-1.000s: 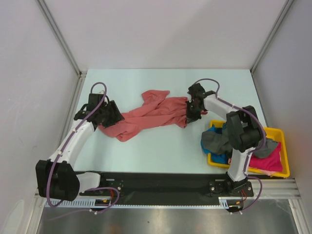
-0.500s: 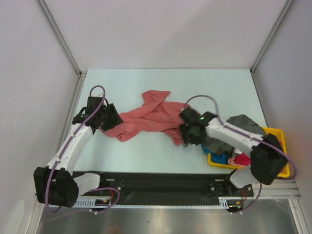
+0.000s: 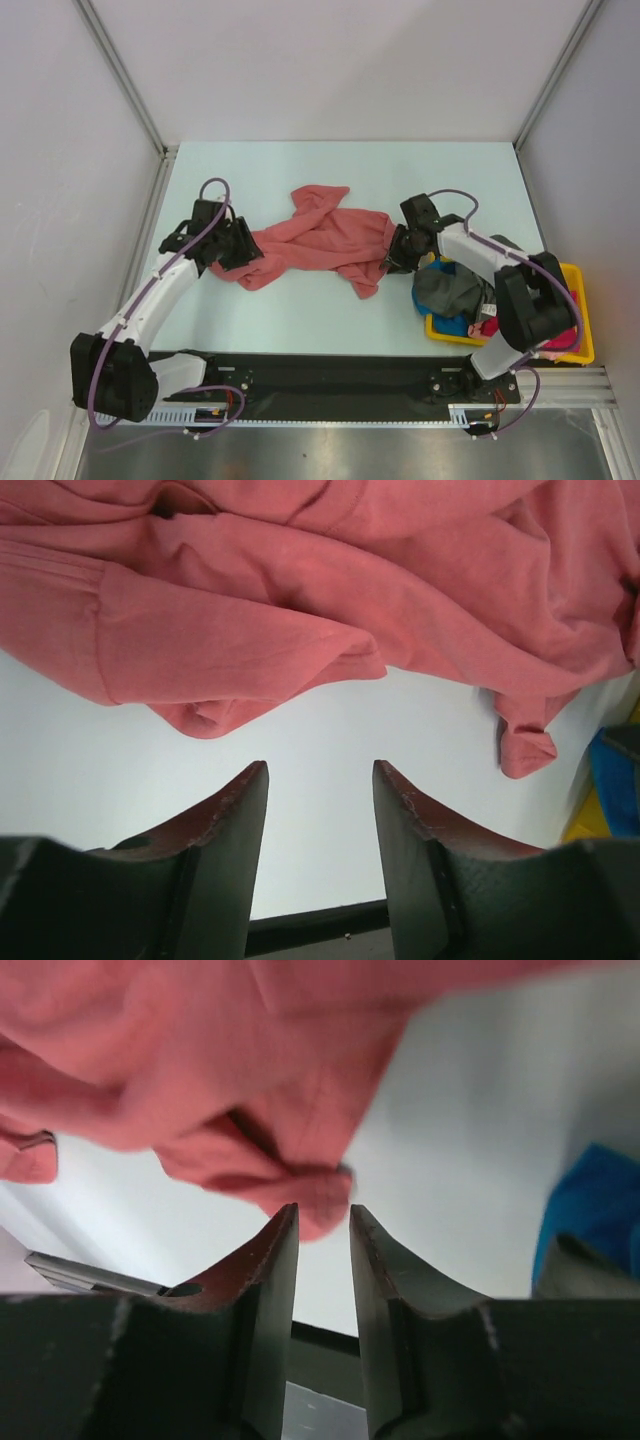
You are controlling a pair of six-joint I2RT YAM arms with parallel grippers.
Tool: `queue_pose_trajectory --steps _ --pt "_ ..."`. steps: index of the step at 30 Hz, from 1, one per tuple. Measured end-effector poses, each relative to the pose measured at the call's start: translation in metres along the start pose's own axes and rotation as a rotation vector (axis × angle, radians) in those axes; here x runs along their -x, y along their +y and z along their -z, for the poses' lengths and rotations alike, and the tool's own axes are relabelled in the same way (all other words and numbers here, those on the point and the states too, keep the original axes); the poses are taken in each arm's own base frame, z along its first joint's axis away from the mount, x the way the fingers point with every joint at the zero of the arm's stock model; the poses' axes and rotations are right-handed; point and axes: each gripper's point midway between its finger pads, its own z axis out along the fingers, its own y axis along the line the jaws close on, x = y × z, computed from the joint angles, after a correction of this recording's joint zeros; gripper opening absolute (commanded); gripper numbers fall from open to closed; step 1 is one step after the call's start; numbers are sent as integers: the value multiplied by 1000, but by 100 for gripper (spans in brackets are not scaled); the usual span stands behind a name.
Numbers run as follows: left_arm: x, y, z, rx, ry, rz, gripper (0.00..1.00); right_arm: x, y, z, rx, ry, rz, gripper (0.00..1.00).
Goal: Fold and stack the t-shirts
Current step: Flatten the tshirt out
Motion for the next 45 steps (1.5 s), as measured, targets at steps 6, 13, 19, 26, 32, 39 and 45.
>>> queue_pose_trajectory --steps 6,13,19,26,32,39,45 --pt "-17 -26 -9 -73 61 -66 51 34 16 -35 -25 -13 -17 34" --pt "-44 -66 -20 -190 161 -176 59 76 23 -73 -88 -53 88 43" --pt "-78 -135 -41 -398 320 -281 55 96 28 -52 -95 -72 187 65" --pt "-110 -181 -84 -462 478 -273 59 48 3 22 35 -64 233 57" --pt "-123 -180 -98 -388 510 -193 64 16 -18 23 110 9 189 57" --pt "-123 -189 -113 -339 465 -119 57 0 -15 23 147 44 199 57" --pt "-121 -177 -140 -215 438 -84 52 2 -7 39 180 0 224 57"
